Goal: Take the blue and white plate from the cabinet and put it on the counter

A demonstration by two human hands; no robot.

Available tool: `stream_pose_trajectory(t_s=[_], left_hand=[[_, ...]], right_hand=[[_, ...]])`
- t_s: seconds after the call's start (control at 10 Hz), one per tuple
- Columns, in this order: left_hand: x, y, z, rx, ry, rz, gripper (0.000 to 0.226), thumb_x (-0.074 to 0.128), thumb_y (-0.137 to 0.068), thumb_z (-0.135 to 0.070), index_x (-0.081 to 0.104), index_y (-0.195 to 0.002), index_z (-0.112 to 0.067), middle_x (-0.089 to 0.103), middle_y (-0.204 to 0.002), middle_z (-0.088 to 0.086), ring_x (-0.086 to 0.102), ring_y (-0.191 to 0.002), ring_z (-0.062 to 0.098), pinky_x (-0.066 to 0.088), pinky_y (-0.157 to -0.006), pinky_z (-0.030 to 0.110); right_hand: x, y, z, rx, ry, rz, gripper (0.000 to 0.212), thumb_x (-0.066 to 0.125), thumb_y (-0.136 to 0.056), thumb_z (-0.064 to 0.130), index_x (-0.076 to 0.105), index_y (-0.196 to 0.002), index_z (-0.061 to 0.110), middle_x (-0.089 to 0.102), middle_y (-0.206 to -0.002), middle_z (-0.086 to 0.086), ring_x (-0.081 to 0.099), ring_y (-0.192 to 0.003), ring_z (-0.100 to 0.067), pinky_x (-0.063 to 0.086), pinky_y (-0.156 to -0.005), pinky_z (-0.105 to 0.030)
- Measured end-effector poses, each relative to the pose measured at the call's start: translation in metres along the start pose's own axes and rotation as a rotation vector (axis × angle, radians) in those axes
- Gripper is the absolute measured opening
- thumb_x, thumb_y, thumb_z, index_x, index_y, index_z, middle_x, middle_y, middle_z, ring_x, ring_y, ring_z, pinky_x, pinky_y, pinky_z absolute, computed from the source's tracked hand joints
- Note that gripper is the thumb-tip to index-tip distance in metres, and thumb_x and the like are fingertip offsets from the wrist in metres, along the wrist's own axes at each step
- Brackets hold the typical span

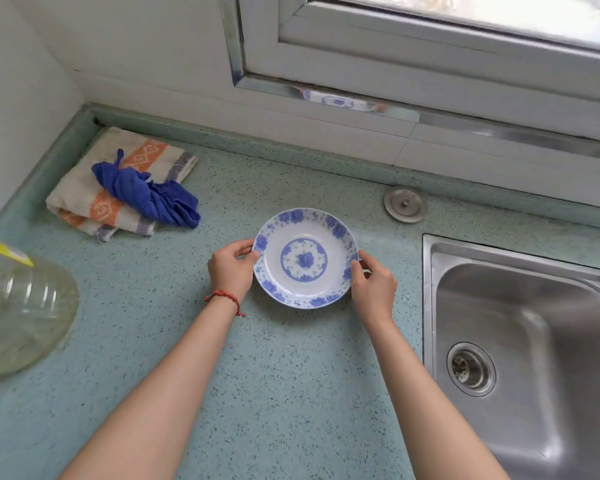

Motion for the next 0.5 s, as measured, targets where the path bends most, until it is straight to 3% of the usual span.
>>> stream_pose_trajectory(t_s=[0.2, 0.3, 0.4, 0.5], left_hand=[[-0.002, 0.001, -0.004, 0.035, -0.054, 0.022, 0.027, 0.067, -0.077, -0.006, 0.065, -0.103, -0.005, 0.071, -0.099, 0.014, 0.064, -0.083, 0.020, 0.047, -0.075, 0.025], [-0.016, 0.011, -0.006, 0.083, -0.132, -0.001, 0.037, 0.070, -0.076, -0.019, 0.061, -0.110, -0.006, 0.070, -0.093, 0.012, 0.061, -0.076, 0.018, 0.048, -0.074, 0.027], [-0.029, 0.028, -0.012, 0.249, -0.265, 0.036, 0.038, 0.068, -0.079, -0.021, 0.060, -0.111, -0.003, 0.070, -0.097, 0.017, 0.062, -0.080, 0.023, 0.050, -0.077, 0.031], [-0.039, 0.056, -0.015, 0.414, -0.434, 0.101, 0.035, 0.065, -0.081, -0.019, 0.060, -0.110, 0.000, 0.067, -0.106, 0.022, 0.061, -0.098, 0.033, 0.049, -0.085, 0.040]], right_hand=[[0.000, 0.002, 0.000, 0.055, -0.026, 0.055, 0.030, 0.053, -0.088, 0.020, 0.057, -0.116, 0.010, 0.068, -0.097, -0.010, 0.058, -0.080, -0.016, 0.044, -0.072, -0.027], [-0.005, 0.011, 0.001, 0.074, 0.016, 0.098, 0.042, 0.058, -0.086, 0.028, 0.052, -0.122, 0.008, 0.066, -0.104, -0.011, 0.062, -0.085, -0.024, 0.052, -0.078, -0.040], [-0.012, 0.027, 0.006, -0.022, 0.150, 0.079, 0.041, 0.058, -0.086, 0.032, 0.053, -0.119, 0.008, 0.065, -0.107, -0.012, 0.059, -0.081, -0.021, 0.051, -0.078, -0.042], [-0.019, 0.051, 0.012, -0.129, 0.289, 0.070, 0.035, 0.055, -0.088, 0.030, 0.055, -0.115, 0.009, 0.062, -0.112, -0.012, 0.058, -0.087, -0.020, 0.047, -0.078, -0.038]])
Point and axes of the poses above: each hand's wrist, its own y-axis away from the middle knuckle, its own x-axis out of the palm, z = x × y, the point moved 7 cm from there along -y, towards the middle knuckle
